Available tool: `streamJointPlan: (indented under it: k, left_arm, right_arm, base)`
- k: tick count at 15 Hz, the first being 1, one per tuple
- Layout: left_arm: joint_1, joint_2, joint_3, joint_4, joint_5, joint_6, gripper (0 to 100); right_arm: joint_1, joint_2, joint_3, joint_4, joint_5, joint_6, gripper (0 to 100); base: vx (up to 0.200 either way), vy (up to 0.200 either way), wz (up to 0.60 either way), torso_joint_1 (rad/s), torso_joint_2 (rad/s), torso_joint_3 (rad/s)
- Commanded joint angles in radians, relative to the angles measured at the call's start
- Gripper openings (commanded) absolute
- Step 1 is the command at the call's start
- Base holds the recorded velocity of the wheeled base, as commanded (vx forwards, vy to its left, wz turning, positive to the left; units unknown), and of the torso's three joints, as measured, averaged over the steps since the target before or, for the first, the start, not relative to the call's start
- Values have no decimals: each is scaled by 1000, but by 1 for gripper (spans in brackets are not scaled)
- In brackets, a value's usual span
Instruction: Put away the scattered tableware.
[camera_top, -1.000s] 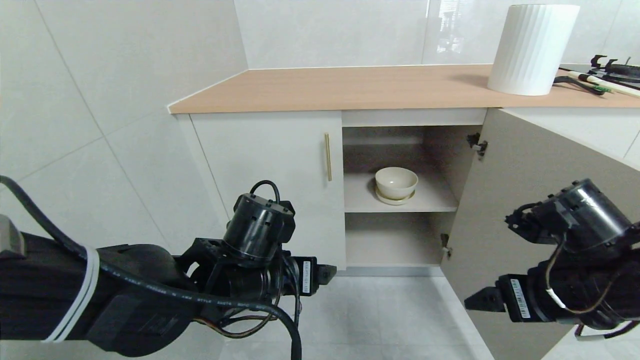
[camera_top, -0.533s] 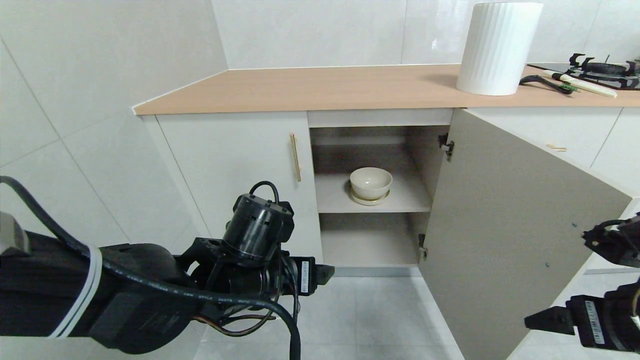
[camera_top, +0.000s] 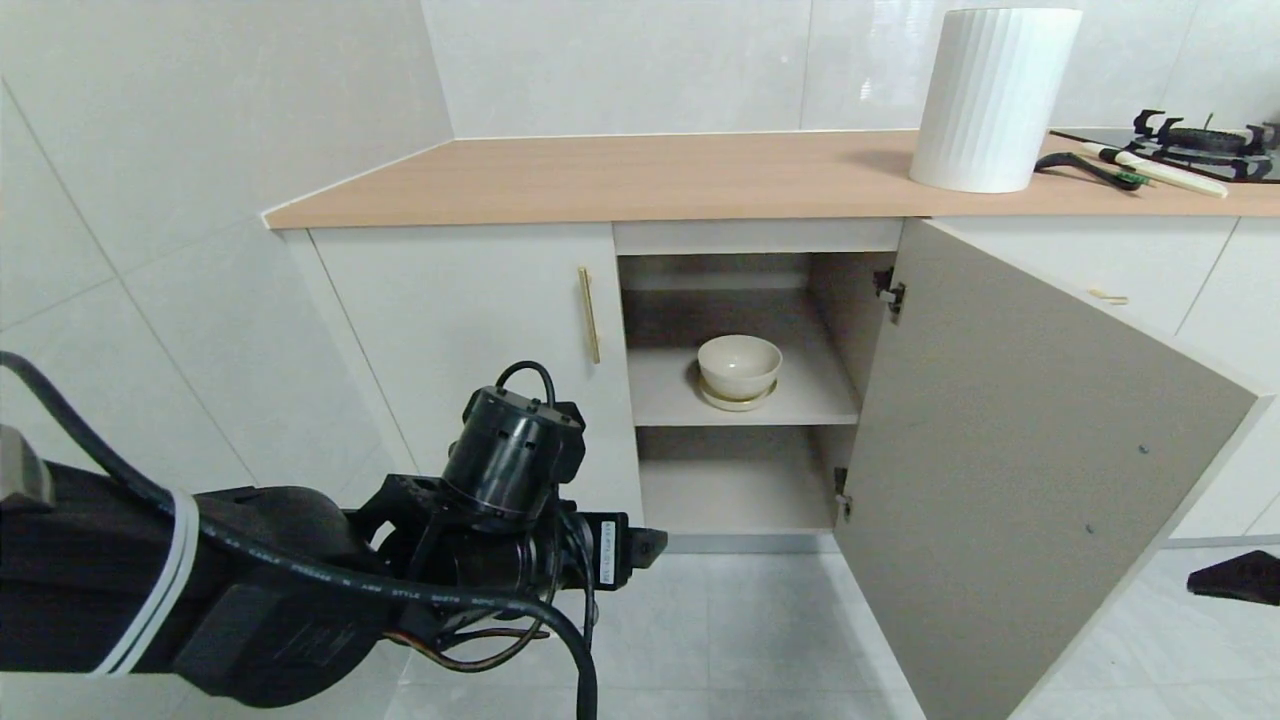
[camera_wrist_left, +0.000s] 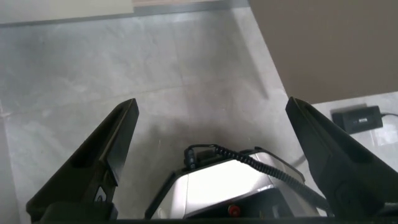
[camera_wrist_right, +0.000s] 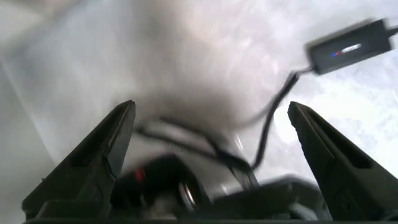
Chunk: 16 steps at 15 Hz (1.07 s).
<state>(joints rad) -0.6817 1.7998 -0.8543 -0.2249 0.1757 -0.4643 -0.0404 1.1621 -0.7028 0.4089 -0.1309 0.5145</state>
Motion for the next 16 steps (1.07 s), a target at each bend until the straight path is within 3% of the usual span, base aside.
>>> streamJointPlan:
  k: [1, 4, 8, 13, 16]
  left_arm:
    - [1, -2, 0, -1, 1, -2, 100]
    - [2, -3, 0, -1, 1, -2, 100]
    - [4, -3, -2, -2, 1, -2, 100]
    - [10, -8, -3, -2, 1, -2, 100]
    - [11, -14, -5, -2, 1, -1, 100]
  right_arm:
    - [-134, 36, -1, -84, 2, -1, 100]
    - [-239, 151, -6, -246, 0, -1, 100]
    - [-239, 344, -41, -446, 4, -1, 100]
    - [-88, 418, -87, -446, 11, 2, 100]
    - [56, 415, -103, -441, 8, 4, 100]
  base:
    - [0, 0, 0, 0, 0, 0]
    - [0, 0, 0, 0, 0, 0]
    - [0, 0, 0, 0, 0, 0]
    - [0, 0, 0, 0, 0, 0]
    - [0, 0, 0, 0, 0, 0]
